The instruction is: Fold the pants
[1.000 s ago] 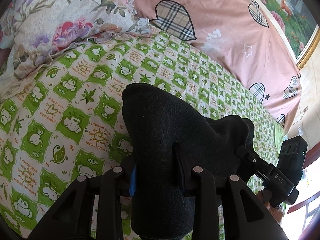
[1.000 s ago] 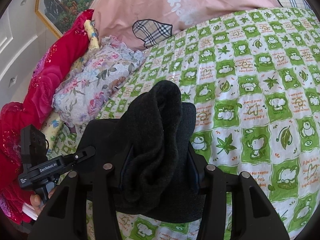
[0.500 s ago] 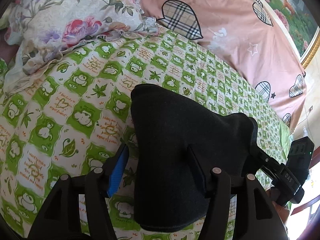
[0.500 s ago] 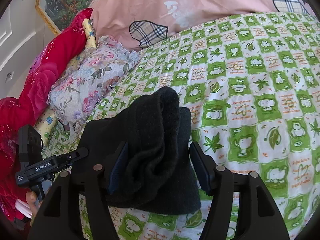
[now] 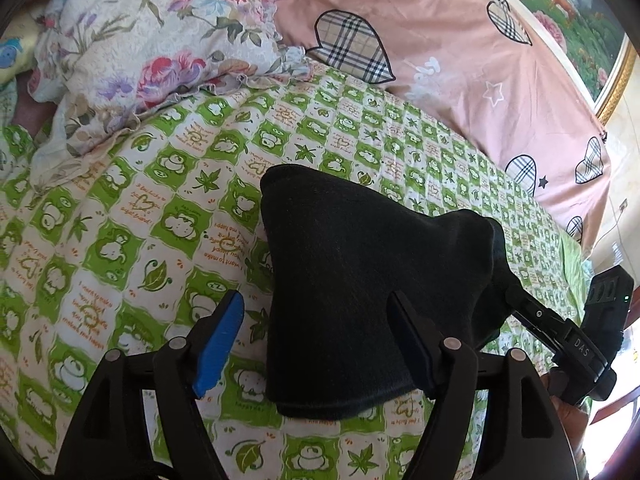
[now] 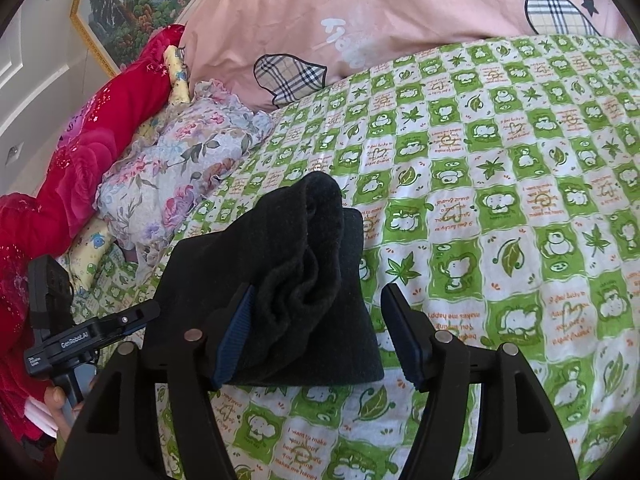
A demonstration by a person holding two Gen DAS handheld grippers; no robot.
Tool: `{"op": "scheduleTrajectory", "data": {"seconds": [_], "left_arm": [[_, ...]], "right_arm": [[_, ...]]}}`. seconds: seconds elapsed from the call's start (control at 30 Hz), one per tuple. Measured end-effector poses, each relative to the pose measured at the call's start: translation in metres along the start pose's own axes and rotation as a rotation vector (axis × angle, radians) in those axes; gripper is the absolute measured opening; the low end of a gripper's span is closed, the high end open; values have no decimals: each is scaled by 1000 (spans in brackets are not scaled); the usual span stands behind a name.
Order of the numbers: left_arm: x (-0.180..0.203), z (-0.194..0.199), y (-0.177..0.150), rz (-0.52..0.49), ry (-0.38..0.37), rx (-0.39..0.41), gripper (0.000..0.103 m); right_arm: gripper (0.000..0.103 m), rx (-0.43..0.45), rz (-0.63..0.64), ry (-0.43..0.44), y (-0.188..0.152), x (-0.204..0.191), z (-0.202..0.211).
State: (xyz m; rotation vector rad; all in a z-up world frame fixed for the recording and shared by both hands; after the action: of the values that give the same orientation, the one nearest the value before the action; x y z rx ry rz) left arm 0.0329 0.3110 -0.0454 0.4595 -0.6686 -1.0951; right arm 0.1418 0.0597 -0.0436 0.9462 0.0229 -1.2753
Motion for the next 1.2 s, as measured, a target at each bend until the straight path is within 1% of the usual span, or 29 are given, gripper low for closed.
{"op": "scheduleTrajectory", "data": {"seconds": [0.07, 0.17, 0.33, 0.6, 0.77, 0.9, 1.07, 1.2], "left_arm": [[2, 5, -2, -10, 12, 9, 75], [5, 10, -5, -24, 27, 18, 80], [13, 22, -13, -67, 55, 40, 80], [20, 34, -27, -118, 105, 42, 83], [20, 39, -34, -147, 158, 40, 84], [22, 43, -38, -161, 172, 41, 84], [25, 47, -44, -204, 224, 48, 85], [26, 49, -50, -213, 244, 46, 86]], "right_arm": [[71, 8, 8, -3, -2, -3, 3], [74, 13, 35, -13, -7, -9, 8], [80, 32, 92, -23, -14, -21, 17], [87, 54, 208, -49, -28, -43, 29], [92, 58, 276, -61, -39, -52, 33], [96, 57, 334, -70, -48, -60, 35], [98, 63, 384, -69, -56, -66, 37], [99, 65, 403, -78, -62, -67, 36]]}}
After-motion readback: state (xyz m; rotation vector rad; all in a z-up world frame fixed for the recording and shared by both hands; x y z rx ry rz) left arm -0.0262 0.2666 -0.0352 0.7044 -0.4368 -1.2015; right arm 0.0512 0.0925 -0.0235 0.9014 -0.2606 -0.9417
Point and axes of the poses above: each gripper's, at about its wrist camera, not at the fingertips, and z roughly against the way its jaws point, x to its right, y to its top, the point moved 8 cm from there along -z, roughly the way its jaws point, and after that the axes turned 8 degrees about -z, right-handed, at the moved point
